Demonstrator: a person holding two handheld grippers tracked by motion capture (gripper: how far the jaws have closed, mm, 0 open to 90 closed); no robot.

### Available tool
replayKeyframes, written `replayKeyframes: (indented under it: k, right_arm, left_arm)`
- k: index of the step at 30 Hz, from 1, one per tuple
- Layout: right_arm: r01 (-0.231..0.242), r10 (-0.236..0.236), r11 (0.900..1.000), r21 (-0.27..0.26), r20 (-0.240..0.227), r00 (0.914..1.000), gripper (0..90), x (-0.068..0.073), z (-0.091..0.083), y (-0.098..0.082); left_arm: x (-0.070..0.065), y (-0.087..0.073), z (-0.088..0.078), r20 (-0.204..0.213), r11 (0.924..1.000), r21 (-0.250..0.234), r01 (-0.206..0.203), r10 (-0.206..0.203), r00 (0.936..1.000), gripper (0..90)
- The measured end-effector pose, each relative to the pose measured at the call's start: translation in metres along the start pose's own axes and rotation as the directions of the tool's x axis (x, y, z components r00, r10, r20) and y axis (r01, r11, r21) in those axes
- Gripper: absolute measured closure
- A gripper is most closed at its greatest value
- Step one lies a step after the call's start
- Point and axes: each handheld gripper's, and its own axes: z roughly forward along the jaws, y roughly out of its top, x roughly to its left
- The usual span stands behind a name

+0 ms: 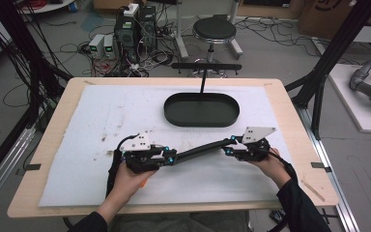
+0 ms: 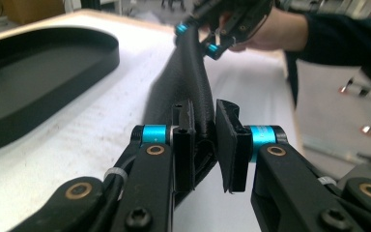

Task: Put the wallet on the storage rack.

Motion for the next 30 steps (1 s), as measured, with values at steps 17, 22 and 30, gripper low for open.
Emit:
replayKeyframes:
  k: [17, 22, 30]
  right_arm:
    - [-0.162, 0.162, 0.987, 0.011, -0.114, 0.9802, 75.8, -0.002, -0.004, -0.007]
    - [-0.16, 0.159, 0.987, 0.007, -0.119, 0.98, 71.3, -0.002, -0.004, -0.008]
    - [-0.172, 0.168, 0.985, -0.03, -0.092, 0.9815, 38.2, -0.008, 0.001, -0.01]
  left_arm:
    - [0.013, -0.008, 0.017, -0.128, 0.9932, 0.114, -0.026, 0.041, 0.991, 35.3]
    - [0.015, -0.011, 0.02, -0.104, 0.9794, 0.186, -0.078, 0.099, 0.9897, 59.9]
    - [0.022, -0.013, 0.016, -0.02, 0.9869, 0.156, -0.044, 0.047, 0.9987, 74.8]
